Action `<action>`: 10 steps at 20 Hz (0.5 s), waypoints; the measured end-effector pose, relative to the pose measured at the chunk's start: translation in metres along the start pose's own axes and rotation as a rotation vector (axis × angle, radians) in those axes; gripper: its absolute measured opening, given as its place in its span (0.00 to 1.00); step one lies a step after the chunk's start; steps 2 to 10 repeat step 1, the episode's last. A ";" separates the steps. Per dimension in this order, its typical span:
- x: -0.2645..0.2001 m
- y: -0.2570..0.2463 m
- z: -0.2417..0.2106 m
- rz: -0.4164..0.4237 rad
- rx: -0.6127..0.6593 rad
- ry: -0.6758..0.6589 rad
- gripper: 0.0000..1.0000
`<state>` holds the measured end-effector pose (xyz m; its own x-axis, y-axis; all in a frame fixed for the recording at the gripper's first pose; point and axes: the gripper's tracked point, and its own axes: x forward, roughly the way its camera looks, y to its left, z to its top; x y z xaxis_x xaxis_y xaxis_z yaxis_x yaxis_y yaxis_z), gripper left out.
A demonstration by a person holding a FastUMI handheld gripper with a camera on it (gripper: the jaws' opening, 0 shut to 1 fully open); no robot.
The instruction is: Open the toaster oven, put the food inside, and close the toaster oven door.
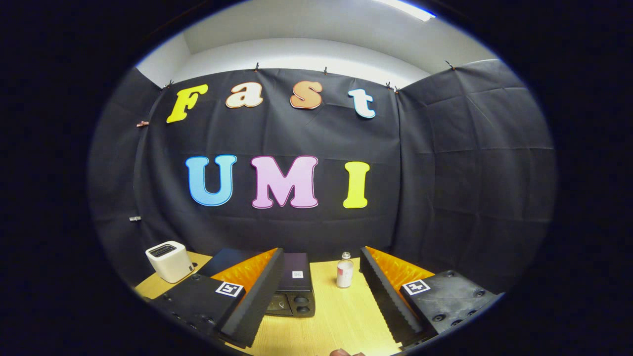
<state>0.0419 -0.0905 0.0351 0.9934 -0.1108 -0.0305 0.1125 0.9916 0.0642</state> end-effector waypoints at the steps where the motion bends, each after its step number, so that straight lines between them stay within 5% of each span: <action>1: 0.000 0.004 0.000 0.008 0.003 0.003 1.00; 10: 0.000 0.004 0.000 0.008 0.003 0.003 1.00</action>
